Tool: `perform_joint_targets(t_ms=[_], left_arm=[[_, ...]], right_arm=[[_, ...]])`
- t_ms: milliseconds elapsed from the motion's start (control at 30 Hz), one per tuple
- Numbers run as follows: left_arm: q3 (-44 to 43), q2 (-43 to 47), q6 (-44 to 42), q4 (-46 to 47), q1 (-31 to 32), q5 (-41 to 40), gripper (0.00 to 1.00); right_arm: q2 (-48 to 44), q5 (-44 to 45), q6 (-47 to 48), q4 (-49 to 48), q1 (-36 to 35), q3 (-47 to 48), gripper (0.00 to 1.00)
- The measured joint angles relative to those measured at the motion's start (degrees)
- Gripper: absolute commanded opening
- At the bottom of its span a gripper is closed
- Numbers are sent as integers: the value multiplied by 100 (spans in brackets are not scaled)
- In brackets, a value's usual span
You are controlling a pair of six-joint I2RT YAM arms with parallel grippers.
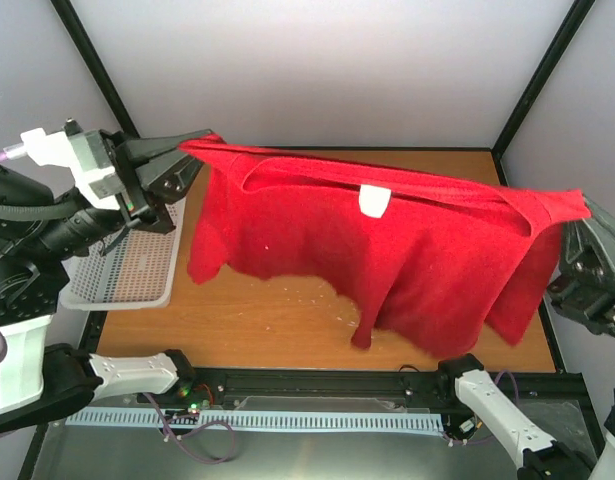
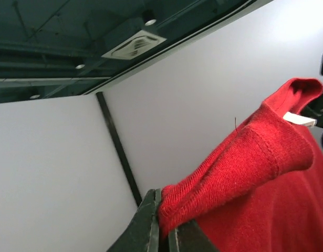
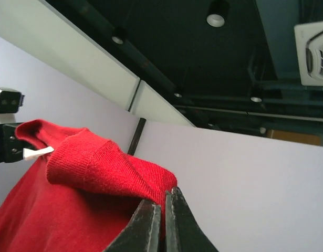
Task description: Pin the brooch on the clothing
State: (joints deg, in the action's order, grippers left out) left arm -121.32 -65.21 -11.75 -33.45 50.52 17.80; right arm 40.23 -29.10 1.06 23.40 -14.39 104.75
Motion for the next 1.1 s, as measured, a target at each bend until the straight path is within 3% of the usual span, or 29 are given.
perform_joint_targets(t_ms=[100, 233, 300, 367, 467, 533, 633, 700, 800, 933, 1100], left_arm=[[70, -74, -96, 55, 4, -636, 1], [944, -181, -444, 785, -103, -2304, 1], [1340, -404, -544, 1067, -468, -2852, 1], [1646, -804, -297, 1316, -1342, -2730, 1], [2098, -1722, 184, 1578, -2522, -2428, 2], [2162, -2470, 396, 1668, -2879, -2391, 37], [1941, -3814, 704, 1733, -3309, -2463, 43], [1456, -4800, 841, 1513, -3515, -2546, 71], [-28, -6356, 986, 758, -3681, -2837, 94], [-170, -6699, 1154, 63, -3770, -3086, 100], [1250, -5302, 1633, 39, -3731, -2715, 100]], right_arm=[[151, 219, -50, -131, 0, -109, 3], [358, 1088, 68, -584, -2, -1003, 3], [546, 1722, 195, -866, -4, -1661, 3], [848, 2312, 356, -1217, -7, -2350, 4], [1478, 2907, 601, -1954, -46, -3517, 17], [2059, 3320, 745, -2472, -42, -4291, 23], [3143, 3751, 870, -2955, 20, -4795, 46], [4116, 4004, 944, -3008, 22, -4653, 47], [5178, 4210, 837, -2413, 17, -4046, 53], [5709, 4083, 470, -1167, 17, -3248, 59], [5390, 3143, -179, -474, 17, -3220, 63]])
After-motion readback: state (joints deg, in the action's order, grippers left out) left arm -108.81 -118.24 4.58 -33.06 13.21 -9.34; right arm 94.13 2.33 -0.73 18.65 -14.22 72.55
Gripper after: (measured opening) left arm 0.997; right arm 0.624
